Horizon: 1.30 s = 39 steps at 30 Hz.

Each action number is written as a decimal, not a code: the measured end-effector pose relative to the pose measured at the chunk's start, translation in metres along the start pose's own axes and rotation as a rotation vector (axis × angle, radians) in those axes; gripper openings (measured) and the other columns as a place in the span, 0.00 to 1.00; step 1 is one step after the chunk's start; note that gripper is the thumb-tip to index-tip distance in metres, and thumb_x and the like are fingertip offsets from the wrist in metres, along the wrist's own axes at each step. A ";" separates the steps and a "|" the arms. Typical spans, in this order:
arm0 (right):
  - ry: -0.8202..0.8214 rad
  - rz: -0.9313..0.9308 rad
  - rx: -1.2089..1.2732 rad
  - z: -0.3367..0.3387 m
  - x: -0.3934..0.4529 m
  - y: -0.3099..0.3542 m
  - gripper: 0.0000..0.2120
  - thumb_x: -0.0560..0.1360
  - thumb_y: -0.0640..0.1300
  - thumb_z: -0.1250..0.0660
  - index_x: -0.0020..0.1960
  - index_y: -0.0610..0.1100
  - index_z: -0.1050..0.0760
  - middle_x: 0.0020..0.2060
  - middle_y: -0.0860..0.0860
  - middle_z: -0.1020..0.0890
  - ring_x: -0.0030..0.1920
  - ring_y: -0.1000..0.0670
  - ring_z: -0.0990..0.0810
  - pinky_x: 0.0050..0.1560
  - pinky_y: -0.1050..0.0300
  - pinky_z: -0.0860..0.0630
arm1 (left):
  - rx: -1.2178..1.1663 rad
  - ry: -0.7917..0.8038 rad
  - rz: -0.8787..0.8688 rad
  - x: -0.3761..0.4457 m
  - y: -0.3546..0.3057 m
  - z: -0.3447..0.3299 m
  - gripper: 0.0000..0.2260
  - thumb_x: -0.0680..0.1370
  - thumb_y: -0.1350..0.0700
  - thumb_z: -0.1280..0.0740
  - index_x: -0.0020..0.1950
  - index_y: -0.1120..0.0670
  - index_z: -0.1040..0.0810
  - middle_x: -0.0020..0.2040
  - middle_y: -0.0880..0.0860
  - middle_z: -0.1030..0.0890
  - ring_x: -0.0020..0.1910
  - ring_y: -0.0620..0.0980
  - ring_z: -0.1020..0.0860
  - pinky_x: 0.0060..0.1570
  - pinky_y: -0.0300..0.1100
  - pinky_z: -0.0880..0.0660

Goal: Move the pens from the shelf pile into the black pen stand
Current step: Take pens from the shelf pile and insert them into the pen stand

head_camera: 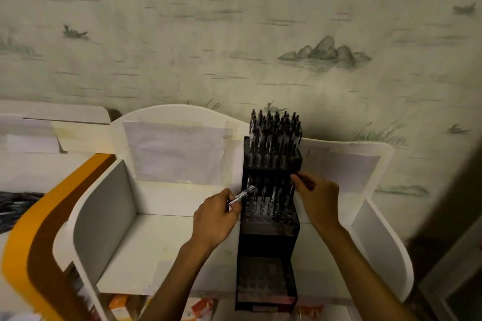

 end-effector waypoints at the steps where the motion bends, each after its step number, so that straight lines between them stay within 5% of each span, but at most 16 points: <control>1: 0.011 -0.009 -0.013 -0.003 -0.001 -0.003 0.07 0.73 0.43 0.27 0.50 0.41 0.16 0.39 0.50 0.15 0.38 0.55 0.17 0.42 0.67 0.22 | 0.000 -0.001 -0.001 0.000 0.000 0.000 0.09 0.81 0.47 0.37 0.42 0.46 0.28 0.34 0.43 0.23 0.34 0.45 0.24 0.37 0.39 0.26; 7: 0.077 -0.130 -0.074 -0.015 -0.015 -0.018 0.07 0.74 0.45 0.27 0.42 0.41 0.16 0.34 0.50 0.16 0.33 0.61 0.22 0.38 0.75 0.28 | 0.003 -0.002 -0.003 0.000 0.001 0.001 0.09 0.81 0.46 0.37 0.42 0.46 0.28 0.34 0.43 0.24 0.33 0.45 0.24 0.34 0.36 0.31; 12: 0.102 -0.191 -0.147 -0.011 -0.014 -0.024 0.19 0.75 0.51 0.29 0.29 0.43 0.22 0.24 0.53 0.21 0.25 0.56 0.23 0.34 0.61 0.23 | -0.010 -0.002 -0.007 0.002 0.003 0.002 0.09 0.81 0.47 0.37 0.43 0.47 0.27 0.34 0.44 0.23 0.33 0.46 0.24 0.35 0.38 0.28; 18: 0.301 -0.430 0.331 -0.038 -0.016 0.008 0.03 0.75 0.42 0.28 0.44 0.43 0.17 0.35 0.48 0.15 0.34 0.48 0.15 0.40 0.56 0.17 | -0.053 0.003 -0.056 0.005 -0.005 0.004 0.09 0.81 0.46 0.37 0.43 0.46 0.28 0.33 0.45 0.24 0.32 0.46 0.25 0.35 0.39 0.28; 24: 0.500 -0.475 0.464 -0.071 -0.022 0.034 0.04 0.75 0.44 0.28 0.48 0.45 0.16 0.41 0.49 0.13 0.42 0.48 0.14 0.45 0.55 0.17 | -0.049 0.015 -0.089 0.007 -0.012 0.006 0.09 0.81 0.45 0.36 0.43 0.46 0.27 0.34 0.44 0.23 0.33 0.46 0.25 0.37 0.47 0.24; 33: 0.371 -0.613 0.582 -0.076 -0.020 0.037 0.08 0.77 0.43 0.31 0.50 0.39 0.18 0.41 0.46 0.13 0.43 0.46 0.14 0.46 0.53 0.17 | -0.141 0.132 -0.124 0.009 -0.008 0.004 0.07 0.79 0.46 0.34 0.44 0.46 0.25 0.34 0.47 0.22 0.33 0.45 0.24 0.40 0.51 0.22; 39: 0.183 -0.608 0.624 -0.056 -0.002 0.025 0.07 0.77 0.40 0.32 0.50 0.35 0.19 0.40 0.42 0.14 0.41 0.42 0.14 0.43 0.53 0.17 | -0.004 0.112 -0.126 0.012 -0.001 0.023 0.10 0.79 0.39 0.35 0.46 0.44 0.23 0.40 0.42 0.20 0.38 0.44 0.22 0.37 0.36 0.25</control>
Point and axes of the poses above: each hand's wrist, its own x-axis towards the middle knuckle, its own z-axis out of the back of the hand, y = z × x, the point moved 8 cm from there along x, towards the middle knuckle
